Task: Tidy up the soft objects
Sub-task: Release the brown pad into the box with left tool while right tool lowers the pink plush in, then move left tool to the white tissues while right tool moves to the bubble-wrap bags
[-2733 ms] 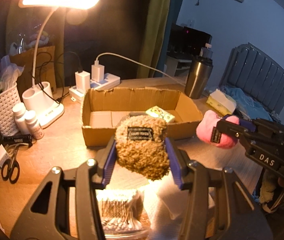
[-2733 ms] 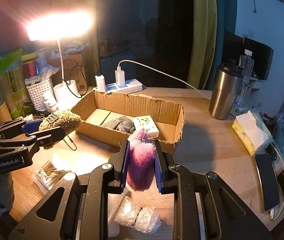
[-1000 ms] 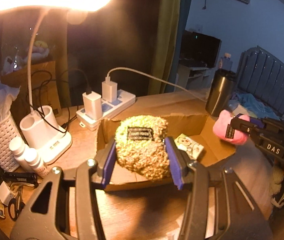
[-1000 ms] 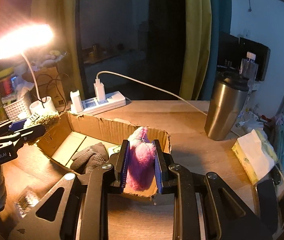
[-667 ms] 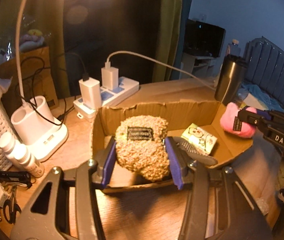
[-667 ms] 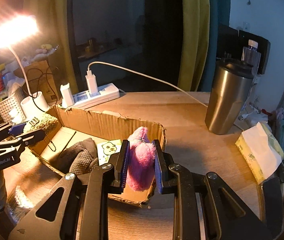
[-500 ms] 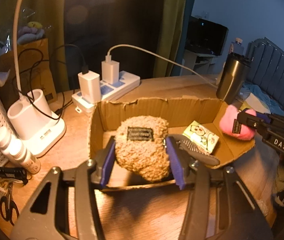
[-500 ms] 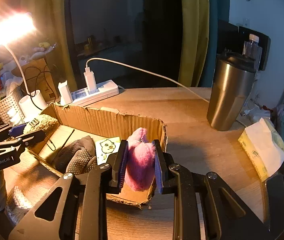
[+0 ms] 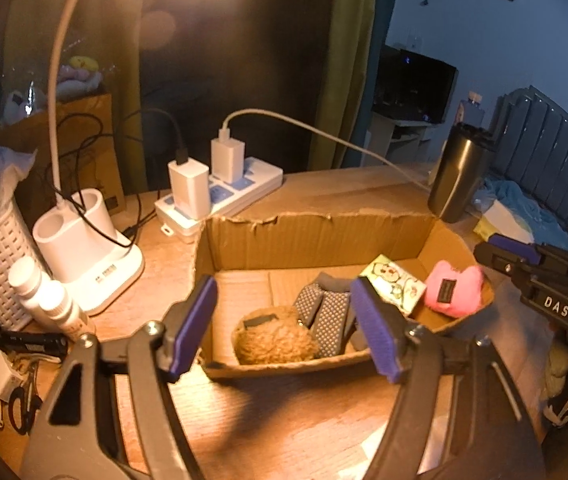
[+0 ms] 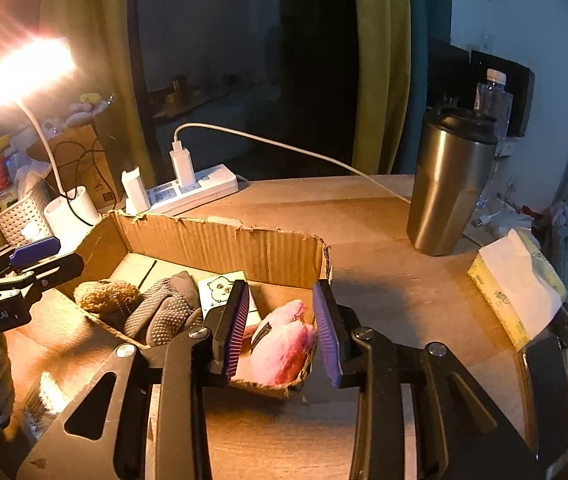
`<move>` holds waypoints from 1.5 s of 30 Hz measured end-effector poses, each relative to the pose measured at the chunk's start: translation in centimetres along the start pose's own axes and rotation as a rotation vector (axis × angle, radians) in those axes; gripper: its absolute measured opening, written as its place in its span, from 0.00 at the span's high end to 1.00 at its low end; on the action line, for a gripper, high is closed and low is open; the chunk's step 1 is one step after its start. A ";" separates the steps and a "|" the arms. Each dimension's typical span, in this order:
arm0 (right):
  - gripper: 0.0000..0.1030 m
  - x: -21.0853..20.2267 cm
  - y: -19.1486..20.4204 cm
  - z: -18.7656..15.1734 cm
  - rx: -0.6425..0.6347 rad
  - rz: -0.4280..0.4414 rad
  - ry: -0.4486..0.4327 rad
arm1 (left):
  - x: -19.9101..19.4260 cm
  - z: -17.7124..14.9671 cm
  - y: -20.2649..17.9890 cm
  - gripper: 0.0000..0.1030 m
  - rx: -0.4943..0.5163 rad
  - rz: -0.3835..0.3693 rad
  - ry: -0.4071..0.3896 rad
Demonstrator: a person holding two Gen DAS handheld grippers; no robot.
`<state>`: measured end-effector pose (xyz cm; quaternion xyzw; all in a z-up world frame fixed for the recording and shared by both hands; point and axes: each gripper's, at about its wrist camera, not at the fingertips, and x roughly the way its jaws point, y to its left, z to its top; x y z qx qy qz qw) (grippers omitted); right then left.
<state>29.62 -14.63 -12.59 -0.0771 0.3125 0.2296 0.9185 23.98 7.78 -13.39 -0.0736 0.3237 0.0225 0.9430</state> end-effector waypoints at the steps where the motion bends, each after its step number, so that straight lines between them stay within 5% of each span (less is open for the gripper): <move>1: 0.66 -0.3 0.1 0.0 -0.001 -0.001 -0.004 | -0.3 0.0 0.0 0.31 0.001 0.000 -0.005; 11: 0.64 -3.8 1.4 -0.2 -0.015 0.007 -0.045 | -3.6 0.0 -0.9 0.31 0.000 -0.018 -0.058; 15: 0.48 -4.8 2.0 -0.3 -0.015 0.018 -0.059 | -4.7 -0.2 -1.4 0.31 0.008 -0.027 -0.070; 36: 0.38 -8.0 4.6 -2.2 -0.042 0.033 -0.069 | -8.3 -2.1 -1.8 0.28 -0.002 -0.032 -0.100; 45: 0.37 -8.7 5.8 -3.9 -0.059 0.043 -0.052 | -9.5 -3.8 -1.1 0.19 -0.032 -0.035 -0.100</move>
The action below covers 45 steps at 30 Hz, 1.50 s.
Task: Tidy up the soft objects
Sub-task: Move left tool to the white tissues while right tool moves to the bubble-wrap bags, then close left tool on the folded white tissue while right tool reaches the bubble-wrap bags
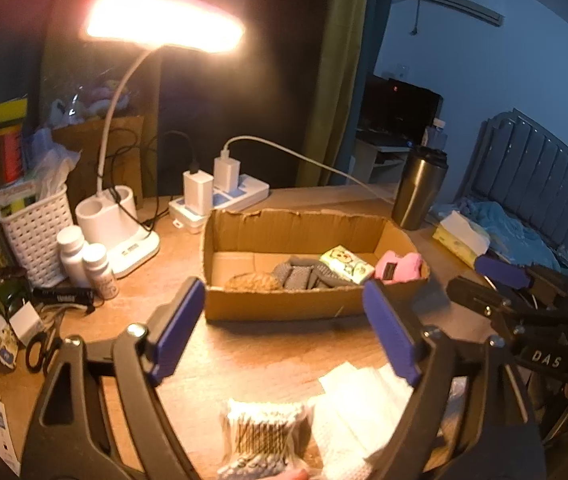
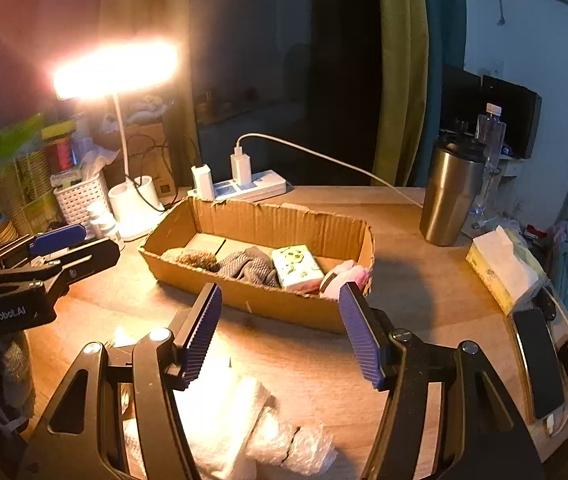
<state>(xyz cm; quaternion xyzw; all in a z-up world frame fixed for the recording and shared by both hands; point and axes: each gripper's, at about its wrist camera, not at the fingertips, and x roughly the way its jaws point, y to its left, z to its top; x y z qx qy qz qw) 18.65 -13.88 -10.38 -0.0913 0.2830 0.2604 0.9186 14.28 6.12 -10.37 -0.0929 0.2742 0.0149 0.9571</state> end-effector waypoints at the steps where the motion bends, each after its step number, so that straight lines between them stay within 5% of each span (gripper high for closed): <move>1: 0.37 -0.1 0.2 -0.2 -0.003 0.003 0.002 | -0.2 -0.2 0.1 0.18 -0.005 0.004 -0.001; 45: 0.37 1.5 -2.8 -10.5 0.081 0.040 0.183 | 1.1 -7.8 -5.0 0.15 0.049 -0.012 0.159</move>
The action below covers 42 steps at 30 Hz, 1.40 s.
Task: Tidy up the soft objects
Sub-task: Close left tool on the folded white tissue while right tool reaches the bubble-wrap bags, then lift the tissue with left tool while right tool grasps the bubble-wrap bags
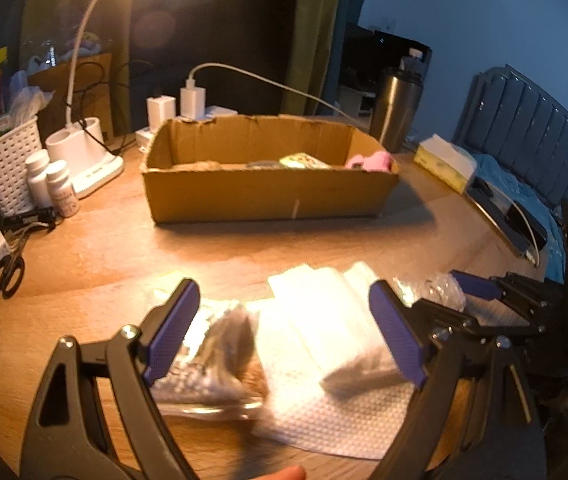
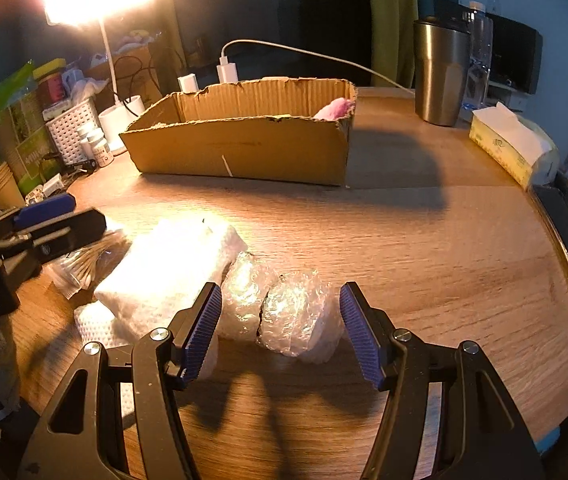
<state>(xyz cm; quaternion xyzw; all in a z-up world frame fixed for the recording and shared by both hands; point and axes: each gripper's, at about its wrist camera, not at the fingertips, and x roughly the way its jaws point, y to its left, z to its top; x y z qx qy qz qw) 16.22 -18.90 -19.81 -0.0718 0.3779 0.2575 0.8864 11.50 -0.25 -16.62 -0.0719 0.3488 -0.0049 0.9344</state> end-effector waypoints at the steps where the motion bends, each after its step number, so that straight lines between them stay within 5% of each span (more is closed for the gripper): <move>1: 0.37 -0.1 -0.2 0.0 0.004 -0.001 -0.003 | 0.1 -0.1 -0.3 0.15 0.007 -0.004 0.005; 9: 0.47 -0.8 -2.1 -0.3 0.035 -0.021 -0.032 | 1.2 -0.7 -3.6 0.15 0.096 -0.051 0.053; 24: 0.48 -1.4 -4.3 -0.9 0.075 -0.015 -0.054 | 4.6 -1.9 -6.2 0.17 0.150 -0.064 0.168; 26: 0.48 -1.4 -4.3 -0.9 0.076 -0.011 -0.055 | 4.6 -1.9 -6.2 0.46 0.151 -0.086 0.162; 32: 0.48 -1.3 -4.2 -0.9 0.069 -0.013 -0.055 | 4.5 -1.8 -5.8 0.79 0.146 -0.086 0.162; 42: 0.50 -2.1 -3.7 -0.1 0.054 -0.028 -0.078 | 2.6 -0.8 -5.2 0.86 0.133 -0.130 0.096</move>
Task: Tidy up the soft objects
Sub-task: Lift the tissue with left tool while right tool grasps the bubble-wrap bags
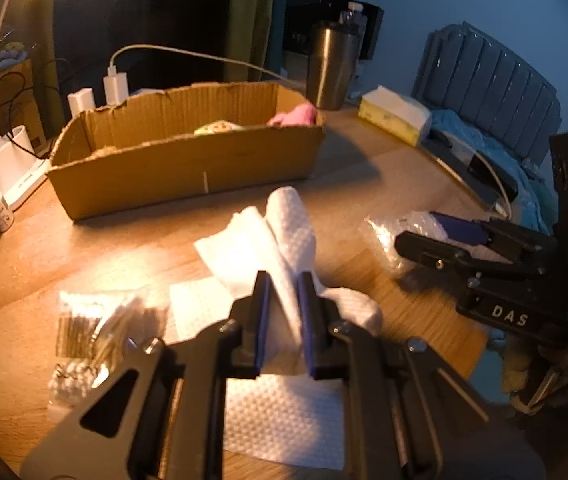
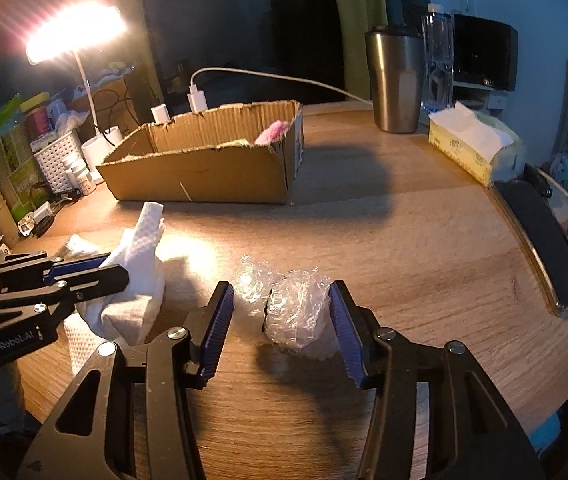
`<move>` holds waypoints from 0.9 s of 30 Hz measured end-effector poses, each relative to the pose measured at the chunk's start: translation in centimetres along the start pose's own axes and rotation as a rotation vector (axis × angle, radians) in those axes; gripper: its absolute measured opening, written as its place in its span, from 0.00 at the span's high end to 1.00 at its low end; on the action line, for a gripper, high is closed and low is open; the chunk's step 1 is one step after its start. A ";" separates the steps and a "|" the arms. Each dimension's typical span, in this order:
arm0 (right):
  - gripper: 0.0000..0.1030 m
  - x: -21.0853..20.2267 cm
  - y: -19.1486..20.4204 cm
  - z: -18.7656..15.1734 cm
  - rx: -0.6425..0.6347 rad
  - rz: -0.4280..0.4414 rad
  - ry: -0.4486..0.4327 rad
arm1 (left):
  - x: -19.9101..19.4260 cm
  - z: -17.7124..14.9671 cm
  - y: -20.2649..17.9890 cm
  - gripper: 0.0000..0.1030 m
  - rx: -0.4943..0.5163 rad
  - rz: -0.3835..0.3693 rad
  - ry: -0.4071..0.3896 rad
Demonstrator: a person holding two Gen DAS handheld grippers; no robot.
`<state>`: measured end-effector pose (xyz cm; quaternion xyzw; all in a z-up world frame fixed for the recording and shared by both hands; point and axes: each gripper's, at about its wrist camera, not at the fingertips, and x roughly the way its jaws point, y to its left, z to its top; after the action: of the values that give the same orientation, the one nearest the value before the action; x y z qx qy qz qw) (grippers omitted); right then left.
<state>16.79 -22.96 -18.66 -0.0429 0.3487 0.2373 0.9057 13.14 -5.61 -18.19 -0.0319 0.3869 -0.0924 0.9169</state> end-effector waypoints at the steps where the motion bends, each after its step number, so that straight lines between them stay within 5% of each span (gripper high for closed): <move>1: 0.50 -0.1 0.1 0.2 -0.002 -0.001 -0.004 | -0.3 0.2 0.2 0.86 -0.006 -0.004 -0.007; 27: 0.50 -3.2 3.6 5.4 -0.093 0.001 -0.106 | -5.9 3.7 3.9 0.86 -0.059 0.011 -0.171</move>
<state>16.36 -19.74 -12.18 -0.0722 0.2888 0.2559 0.9197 12.29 -0.65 -11.97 -0.0646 0.3101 -0.0726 0.9457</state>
